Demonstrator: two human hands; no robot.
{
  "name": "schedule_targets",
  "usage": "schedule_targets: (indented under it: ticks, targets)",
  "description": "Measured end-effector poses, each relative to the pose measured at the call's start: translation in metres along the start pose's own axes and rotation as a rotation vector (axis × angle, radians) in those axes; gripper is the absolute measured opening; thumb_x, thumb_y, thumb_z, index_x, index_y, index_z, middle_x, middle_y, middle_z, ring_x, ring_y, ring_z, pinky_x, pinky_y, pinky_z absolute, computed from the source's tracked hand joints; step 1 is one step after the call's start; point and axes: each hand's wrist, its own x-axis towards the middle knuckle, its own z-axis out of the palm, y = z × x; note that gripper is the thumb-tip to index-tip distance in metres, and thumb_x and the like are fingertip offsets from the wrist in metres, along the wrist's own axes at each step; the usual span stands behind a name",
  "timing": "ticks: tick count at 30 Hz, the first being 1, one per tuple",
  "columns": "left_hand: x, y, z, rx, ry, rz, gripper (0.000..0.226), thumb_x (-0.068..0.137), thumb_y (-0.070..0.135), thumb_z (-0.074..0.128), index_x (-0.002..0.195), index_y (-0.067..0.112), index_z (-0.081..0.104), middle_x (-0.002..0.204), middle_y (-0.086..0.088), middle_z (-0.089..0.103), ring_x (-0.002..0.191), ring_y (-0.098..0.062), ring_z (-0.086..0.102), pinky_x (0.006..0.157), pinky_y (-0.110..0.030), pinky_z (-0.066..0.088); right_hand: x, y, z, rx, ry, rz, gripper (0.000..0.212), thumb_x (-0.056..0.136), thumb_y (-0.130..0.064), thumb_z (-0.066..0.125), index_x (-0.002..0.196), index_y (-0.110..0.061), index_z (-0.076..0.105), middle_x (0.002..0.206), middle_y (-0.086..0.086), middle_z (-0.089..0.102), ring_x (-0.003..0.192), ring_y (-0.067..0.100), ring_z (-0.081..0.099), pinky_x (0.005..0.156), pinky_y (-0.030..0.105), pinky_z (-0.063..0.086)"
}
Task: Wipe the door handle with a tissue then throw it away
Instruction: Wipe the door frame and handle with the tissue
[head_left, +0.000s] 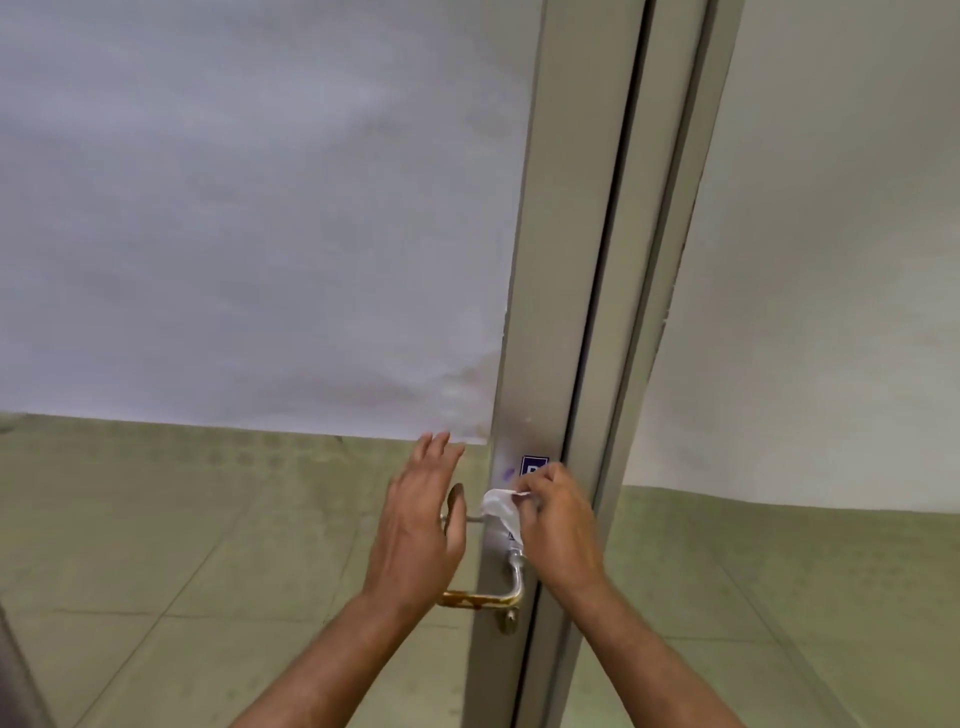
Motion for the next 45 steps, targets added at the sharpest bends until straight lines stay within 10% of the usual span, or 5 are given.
schedule_targets:
  ticks: [5,19,24,36,45]
  targets:
    - [0.019,-0.014,0.014,0.074,0.038,0.106,0.069,0.099,-0.001,0.053,0.161,0.016,0.029,0.171,-0.003,0.023,0.162,-0.017,0.008,0.13,-0.041,0.021,0.009,0.006,0.021,0.004,0.115,-0.045,0.02,0.091,-0.007,0.064,0.103,-0.015,0.078,0.097,-0.004,0.058,0.091,0.013,0.055,0.072,0.027,0.053]
    - [0.048,-0.054,0.037,0.235,0.092,0.265,0.071,0.1,0.001,0.046,0.164,0.01,0.016,0.174,-0.009,0.012,0.162,-0.026,0.007,0.131,-0.047,0.013,0.007,0.01,0.07,0.235,0.431,-0.022,0.027,0.088,0.006,0.063,0.089,-0.021,0.059,0.094,-0.017,0.053,0.086,-0.002,0.056,0.068,0.005,0.044]
    - [0.059,-0.059,0.042,0.274,0.117,0.339,0.067,0.102,0.007,0.045,0.163,0.008,0.017,0.174,-0.011,0.011,0.161,-0.029,0.009,0.131,-0.049,0.013,0.001,0.021,0.08,0.131,0.383,-0.189,0.024,0.097,-0.008,0.063,0.121,-0.011,0.068,0.121,-0.004,0.057,0.113,0.01,0.054,0.096,0.025,0.052]
    - [0.087,-0.066,0.065,0.388,0.258,0.352,0.057,0.113,0.033,0.022,0.164,0.012,0.009,0.175,-0.006,-0.001,0.162,-0.025,0.0,0.132,-0.042,-0.003,-0.027,0.084,0.093,-0.145,0.074,-0.423,0.041,0.077,-0.013,0.082,0.116,-0.016,0.071,0.118,-0.005,0.059,0.112,0.012,0.053,0.086,0.038,0.06]
    - [0.091,-0.069,0.075,0.387,0.336,0.372,0.058,0.113,0.035,0.023,0.164,0.014,0.009,0.175,-0.004,-0.001,0.162,-0.024,0.001,0.132,-0.042,-0.003,0.002,0.048,0.082,-0.001,0.252,-0.394,0.028,0.102,-0.019,0.05,0.119,-0.01,0.07,0.12,0.003,0.063,0.116,0.014,0.055,0.1,0.03,0.054]
